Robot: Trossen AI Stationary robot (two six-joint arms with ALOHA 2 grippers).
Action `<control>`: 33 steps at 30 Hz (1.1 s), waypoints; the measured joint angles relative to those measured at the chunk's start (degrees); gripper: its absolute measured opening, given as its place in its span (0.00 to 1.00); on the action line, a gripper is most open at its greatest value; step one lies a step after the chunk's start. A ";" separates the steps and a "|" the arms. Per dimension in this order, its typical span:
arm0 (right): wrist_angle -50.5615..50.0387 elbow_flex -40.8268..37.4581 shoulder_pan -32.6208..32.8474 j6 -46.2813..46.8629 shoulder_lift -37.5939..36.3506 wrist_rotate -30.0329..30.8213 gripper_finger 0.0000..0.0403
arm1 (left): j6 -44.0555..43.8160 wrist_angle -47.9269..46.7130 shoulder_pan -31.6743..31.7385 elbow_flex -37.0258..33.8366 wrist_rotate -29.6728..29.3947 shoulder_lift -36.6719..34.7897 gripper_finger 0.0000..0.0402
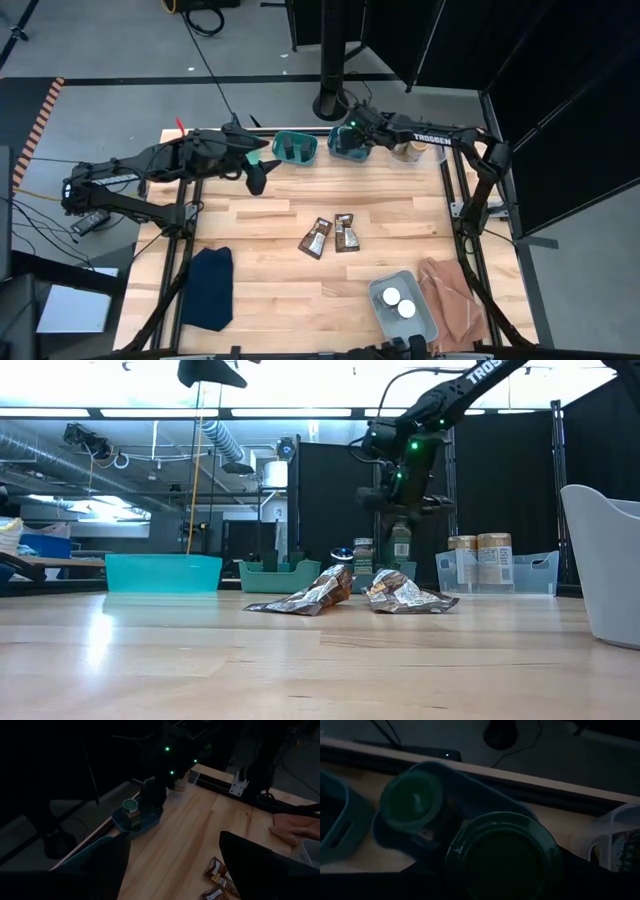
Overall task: Sort spices by type
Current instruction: Put the green seasoning bottle into the blue bin, then put the left brown seasoning pack into the light green bin
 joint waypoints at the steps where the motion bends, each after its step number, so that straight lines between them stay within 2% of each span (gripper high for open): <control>1: 0.04 0.00 -0.11 0.54 -0.01 0.13 0.49 | 0.00 0.02 0.00 0.00 -0.02 0.02 0.77; 4: 0.02 0.00 -0.17 0.91 -0.02 0.13 0.50 | 0.05 -0.06 0.00 0.00 -0.02 0.49 0.77; 10: 0.19 0.01 -0.46 1.04 -0.02 0.14 0.64 | 0.08 -0.13 0.00 0.00 -0.02 0.98 0.77; 16: 0.78 0.07 -0.47 0.34 -0.04 -1.81 0.60 | -0.01 -0.10 0.00 0.00 0.02 1.27 0.77; 20: 0.95 1.35 -0.58 -4.29 -0.62 -7.58 0.55 | -0.13 -0.16 0.00 0.00 1.82 1.50 0.77; 24: -1.95 7.25 -0.57 -10.80 -2.63 -11.40 0.51 | -0.14 -0.71 0.00 -0.07 3.50 1.68 0.77; 30: -9.57 19.12 1.08 -23.71 -6.00 -13.60 0.48 | -0.15 -0.26 0.00 -0.04 3.91 1.63 0.77; 33: -12.16 23.49 2.56 -27.90 -7.39 -19.77 0.48 | -0.86 -0.20 0.00 -0.04 3.91 1.61 0.77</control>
